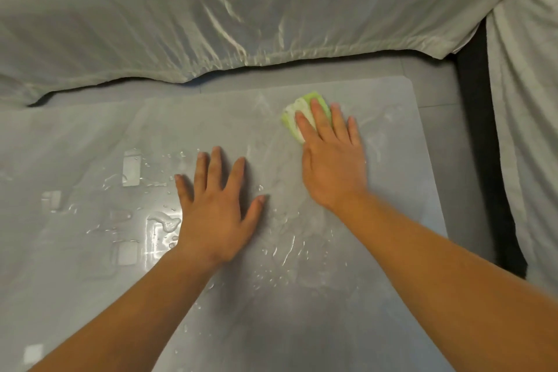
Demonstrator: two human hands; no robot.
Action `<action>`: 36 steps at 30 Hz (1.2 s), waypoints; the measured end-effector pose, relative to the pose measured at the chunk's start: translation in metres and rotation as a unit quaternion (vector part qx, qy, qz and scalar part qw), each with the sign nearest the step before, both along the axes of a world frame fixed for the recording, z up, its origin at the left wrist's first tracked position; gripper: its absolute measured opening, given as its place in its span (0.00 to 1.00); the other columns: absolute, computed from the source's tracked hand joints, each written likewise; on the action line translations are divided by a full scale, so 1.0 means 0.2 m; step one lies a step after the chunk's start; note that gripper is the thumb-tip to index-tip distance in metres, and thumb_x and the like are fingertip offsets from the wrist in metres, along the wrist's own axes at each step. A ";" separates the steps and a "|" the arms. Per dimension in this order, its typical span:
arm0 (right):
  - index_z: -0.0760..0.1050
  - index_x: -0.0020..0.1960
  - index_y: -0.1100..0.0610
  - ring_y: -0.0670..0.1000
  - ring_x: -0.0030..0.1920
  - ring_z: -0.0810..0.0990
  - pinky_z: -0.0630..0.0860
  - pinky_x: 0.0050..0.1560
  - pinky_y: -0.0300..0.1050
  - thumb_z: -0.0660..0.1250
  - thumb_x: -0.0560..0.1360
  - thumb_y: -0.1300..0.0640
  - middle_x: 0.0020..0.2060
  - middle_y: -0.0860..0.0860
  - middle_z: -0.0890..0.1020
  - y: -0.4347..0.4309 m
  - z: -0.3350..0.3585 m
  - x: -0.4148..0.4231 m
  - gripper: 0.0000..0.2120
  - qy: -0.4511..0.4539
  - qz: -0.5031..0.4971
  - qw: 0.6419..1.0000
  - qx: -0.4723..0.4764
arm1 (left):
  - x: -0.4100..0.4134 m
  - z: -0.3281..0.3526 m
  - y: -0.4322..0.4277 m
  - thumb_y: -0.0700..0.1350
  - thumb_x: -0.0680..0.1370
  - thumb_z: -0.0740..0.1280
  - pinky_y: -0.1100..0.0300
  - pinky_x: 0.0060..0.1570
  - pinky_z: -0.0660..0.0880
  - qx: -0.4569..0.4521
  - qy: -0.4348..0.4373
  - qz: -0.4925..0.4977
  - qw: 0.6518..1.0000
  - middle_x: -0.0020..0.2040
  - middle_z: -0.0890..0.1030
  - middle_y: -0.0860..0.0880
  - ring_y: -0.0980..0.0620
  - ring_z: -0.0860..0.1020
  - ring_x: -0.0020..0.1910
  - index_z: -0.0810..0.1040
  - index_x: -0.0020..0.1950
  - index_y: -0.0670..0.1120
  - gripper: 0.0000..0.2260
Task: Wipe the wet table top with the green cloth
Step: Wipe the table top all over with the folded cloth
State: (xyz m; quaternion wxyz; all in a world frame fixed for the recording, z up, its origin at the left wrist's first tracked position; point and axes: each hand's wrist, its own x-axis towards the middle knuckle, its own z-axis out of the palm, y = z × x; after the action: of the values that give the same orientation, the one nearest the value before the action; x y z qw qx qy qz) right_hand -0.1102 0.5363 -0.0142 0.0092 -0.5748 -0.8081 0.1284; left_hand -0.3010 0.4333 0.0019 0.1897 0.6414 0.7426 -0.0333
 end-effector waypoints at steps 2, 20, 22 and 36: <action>0.54 0.80 0.48 0.61 0.80 0.48 0.48 0.78 0.63 0.56 0.79 0.55 0.81 0.51 0.51 -0.18 -0.01 0.01 0.30 -0.009 0.074 0.997 0.017 | 0.00 0.01 -0.02 0.68 0.78 0.43 0.36 0.74 0.37 0.002 -0.005 0.011 1.000 0.82 0.43 0.44 0.44 0.37 0.80 0.51 0.81 0.54 0.34; 0.53 0.80 0.46 0.59 0.80 0.51 0.52 0.77 0.64 0.50 0.82 0.50 0.81 0.50 0.52 -0.48 0.02 0.16 0.27 -0.052 0.312 0.949 0.003 | -0.04 0.04 -0.36 0.68 0.79 0.36 0.35 0.73 0.35 -0.021 -0.014 -0.036 0.999 0.82 0.40 0.46 0.46 0.32 0.78 0.48 0.81 0.55 0.34; 0.55 0.80 0.45 0.59 0.80 0.52 0.51 0.77 0.64 0.50 0.82 0.51 0.81 0.49 0.53 -0.36 0.03 0.16 0.26 -0.056 0.285 0.957 0.008 | -0.03 0.04 -0.41 0.68 0.79 0.36 0.35 0.73 0.34 -0.027 -0.009 -0.046 0.999 0.82 0.38 0.46 0.46 0.30 0.78 0.46 0.81 0.55 0.34; 0.54 0.80 0.46 0.57 0.80 0.49 0.48 0.78 0.62 0.51 0.82 0.53 0.81 0.48 0.51 -0.66 0.04 0.11 0.26 -0.033 0.078 0.996 -0.024 | -0.03 0.02 -0.63 0.68 0.79 0.36 0.38 0.75 0.35 -0.022 -0.019 -0.094 0.995 0.82 0.39 0.45 0.47 0.32 0.78 0.47 0.82 0.51 0.35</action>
State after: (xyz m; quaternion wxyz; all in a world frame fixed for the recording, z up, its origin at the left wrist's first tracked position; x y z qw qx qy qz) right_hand -0.0887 0.4043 -0.0058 -0.0412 -0.5140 -0.8470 0.1290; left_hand -0.3080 0.3068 0.0062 0.2143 0.7041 0.6747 -0.0552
